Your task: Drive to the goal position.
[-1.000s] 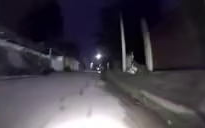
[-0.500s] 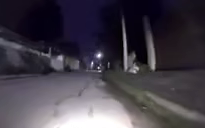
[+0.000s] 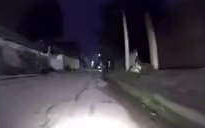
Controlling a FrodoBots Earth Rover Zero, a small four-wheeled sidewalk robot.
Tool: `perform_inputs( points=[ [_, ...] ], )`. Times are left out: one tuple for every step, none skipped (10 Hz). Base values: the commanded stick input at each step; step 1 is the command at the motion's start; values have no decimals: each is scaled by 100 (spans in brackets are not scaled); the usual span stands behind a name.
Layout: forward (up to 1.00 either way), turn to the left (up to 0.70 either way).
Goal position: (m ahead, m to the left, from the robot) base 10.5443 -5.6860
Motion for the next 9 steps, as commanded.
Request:
perform_inputs(
  points=[
    [50,0],
    [50,0],
    [50,0],
    [50,0],
    [50,0],
    [50,0],
    [50,0],
    [50,0],
    [50,0]
  ],
)
